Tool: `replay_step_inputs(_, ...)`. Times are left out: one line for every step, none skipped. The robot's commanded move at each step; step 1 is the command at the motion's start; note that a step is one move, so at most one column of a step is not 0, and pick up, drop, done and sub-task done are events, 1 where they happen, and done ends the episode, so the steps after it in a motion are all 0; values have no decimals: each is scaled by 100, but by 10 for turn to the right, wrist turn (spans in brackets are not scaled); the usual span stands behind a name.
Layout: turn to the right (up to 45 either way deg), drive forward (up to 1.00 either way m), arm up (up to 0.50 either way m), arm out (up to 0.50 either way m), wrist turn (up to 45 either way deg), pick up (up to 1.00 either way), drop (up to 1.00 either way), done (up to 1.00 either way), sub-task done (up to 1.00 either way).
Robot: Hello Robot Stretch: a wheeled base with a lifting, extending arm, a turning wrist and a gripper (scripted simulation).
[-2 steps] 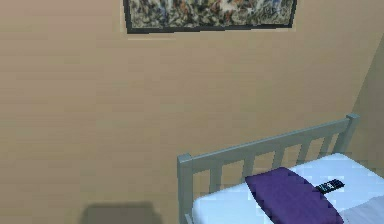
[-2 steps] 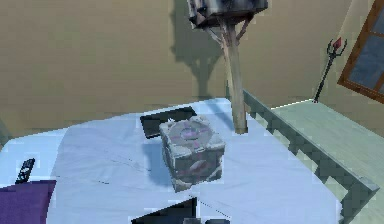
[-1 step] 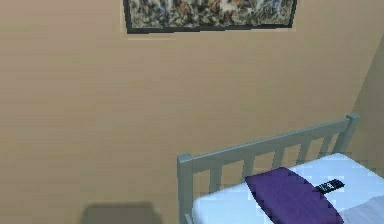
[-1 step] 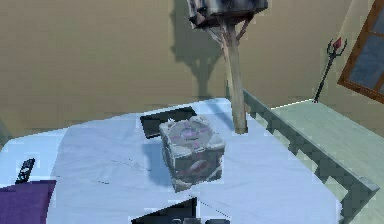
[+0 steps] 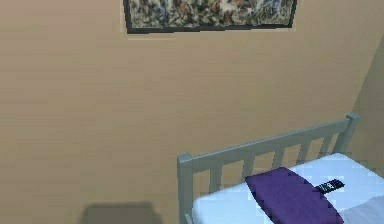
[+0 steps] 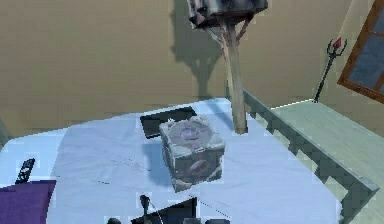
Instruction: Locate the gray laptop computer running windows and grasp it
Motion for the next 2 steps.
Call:
replay_step_inputs(0,0,0,0,30,0,0,0,0)
replay_step_inputs(0,0,-30,0,0,0,0,0,0)
